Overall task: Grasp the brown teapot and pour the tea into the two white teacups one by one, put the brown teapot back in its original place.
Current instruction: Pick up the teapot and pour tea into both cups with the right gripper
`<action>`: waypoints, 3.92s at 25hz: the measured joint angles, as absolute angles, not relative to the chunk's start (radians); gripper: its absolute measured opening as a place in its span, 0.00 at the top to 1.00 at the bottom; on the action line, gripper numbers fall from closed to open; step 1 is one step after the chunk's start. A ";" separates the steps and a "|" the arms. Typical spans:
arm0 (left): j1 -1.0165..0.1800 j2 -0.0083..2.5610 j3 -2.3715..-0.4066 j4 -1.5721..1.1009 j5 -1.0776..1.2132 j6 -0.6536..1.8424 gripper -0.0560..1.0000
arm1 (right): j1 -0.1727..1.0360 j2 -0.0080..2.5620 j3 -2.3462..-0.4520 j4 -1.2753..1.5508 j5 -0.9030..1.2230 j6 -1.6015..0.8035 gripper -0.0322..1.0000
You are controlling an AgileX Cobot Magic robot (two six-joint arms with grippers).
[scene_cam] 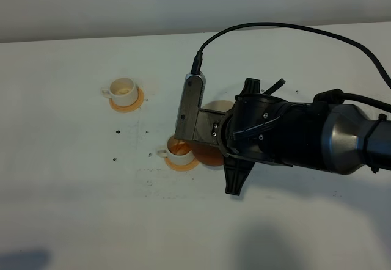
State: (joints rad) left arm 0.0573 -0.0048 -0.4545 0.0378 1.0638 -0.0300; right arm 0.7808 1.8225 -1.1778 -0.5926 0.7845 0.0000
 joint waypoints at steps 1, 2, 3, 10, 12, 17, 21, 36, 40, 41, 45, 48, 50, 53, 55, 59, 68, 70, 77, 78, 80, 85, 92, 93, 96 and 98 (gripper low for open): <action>0.057 -0.005 -0.455 0.038 1.064 -0.030 0.61 | 0.781 1.822 -1.178 -0.598 0.784 0.000 0.89; 0.057 -0.005 -0.455 0.038 1.064 -0.030 0.61 | 0.781 1.822 -1.178 -0.602 0.784 0.000 0.89; 0.057 -0.005 -0.455 0.038 1.064 -0.030 0.61 | 0.781 1.822 -1.178 -0.608 0.784 0.000 0.89; 0.057 -0.005 -0.455 0.038 1.064 -0.030 0.61 | 0.781 1.822 -1.177 -0.630 0.789 -0.005 0.89; 0.057 -0.005 -0.455 0.038 1.064 -0.030 0.61 | 0.782 1.822 -1.177 -0.630 0.791 -0.011 0.89; 0.057 -0.005 -0.455 0.038 1.064 -0.030 0.61 | 0.787 1.822 -1.177 -0.638 0.795 -0.026 0.89; 0.057 -0.005 -0.455 0.038 1.064 -0.030 0.61 | 0.791 1.822 -1.177 -0.657 0.798 -0.028 0.89; 0.057 -0.005 -0.455 0.038 1.064 -0.030 0.61 | 0.792 1.822 -1.177 -0.688 0.814 -0.031 0.89; 0.057 -0.005 -0.455 0.038 1.064 -0.030 0.61 | 0.793 1.822 -1.177 -0.688 0.815 -0.044 0.89; 0.057 -0.005 -0.455 0.038 1.064 -0.030 0.61 | 0.794 1.822 -1.177 -0.689 0.816 -0.046 0.89; 0.057 -0.005 -0.455 0.038 1.064 -0.030 0.61 | 0.796 1.822 -1.177 -0.689 0.816 -0.051 0.89; 0.057 -0.005 -0.455 0.038 1.064 -0.030 0.61 | 0.796 1.822 -1.177 -0.694 0.817 -0.051 0.89; 0.057 -0.005 -0.455 0.038 1.064 -0.030 0.61 | 0.796 1.822 -1.177 -0.696 0.817 -0.051 0.89; 0.057 -0.005 -0.455 0.038 1.064 -0.030 0.61 | 0.800 1.822 -1.177 -0.698 0.819 -0.051 0.89; 0.057 -0.005 -0.455 0.038 1.064 -0.030 0.61 | 0.806 1.822 -1.177 -0.701 0.820 -0.051 0.89; 0.057 -0.005 -0.455 0.038 1.064 -0.030 0.61 | 0.809 1.822 -1.177 -0.708 0.820 -0.052 0.89; 0.057 -0.005 -0.455 0.038 1.064 -0.030 0.61 | 0.810 1.822 -1.177 -0.713 0.821 -0.054 0.89; 0.057 -0.005 -0.455 0.038 1.064 -0.030 0.61 | 0.810 1.822 -1.177 -0.716 0.821 -0.054 0.89; 0.057 -0.005 -0.455 0.038 1.064 -0.030 0.61 | 0.810 1.822 -1.177 -0.737 0.821 -0.054 0.89; 0.057 -0.005 -0.455 0.038 1.064 -0.030 0.61 | 0.810 1.822 -1.177 -0.738 0.821 -0.054 0.89; 0.057 -0.005 -0.455 0.038 1.064 -0.030 0.61 | 0.810 1.822 -1.177 -0.739 0.821 -0.054 0.89; 0.057 -0.005 -0.455 0.038 1.064 -0.030 0.61 | 0.810 1.822 -1.177 -0.742 0.821 -0.054 0.89; 0.057 -0.005 -0.455 0.038 1.064 -0.030 0.61 | 0.810 1.822 -1.177 -0.755 0.821 -0.055 0.89; 0.057 -0.005 -0.455 0.038 1.064 -0.030 0.61 | 0.810 1.822 -1.177 -0.757 0.821 -0.055 0.89; 0.057 -0.005 -0.455 0.038 1.064 -0.030 0.61 | 0.810 1.822 -1.177 -0.763 0.821 -0.054 0.89; 0.057 -0.005 -0.455 0.038 1.064 -0.030 0.61 | 0.810 1.822 -1.177 -0.766 0.823 -0.054 0.89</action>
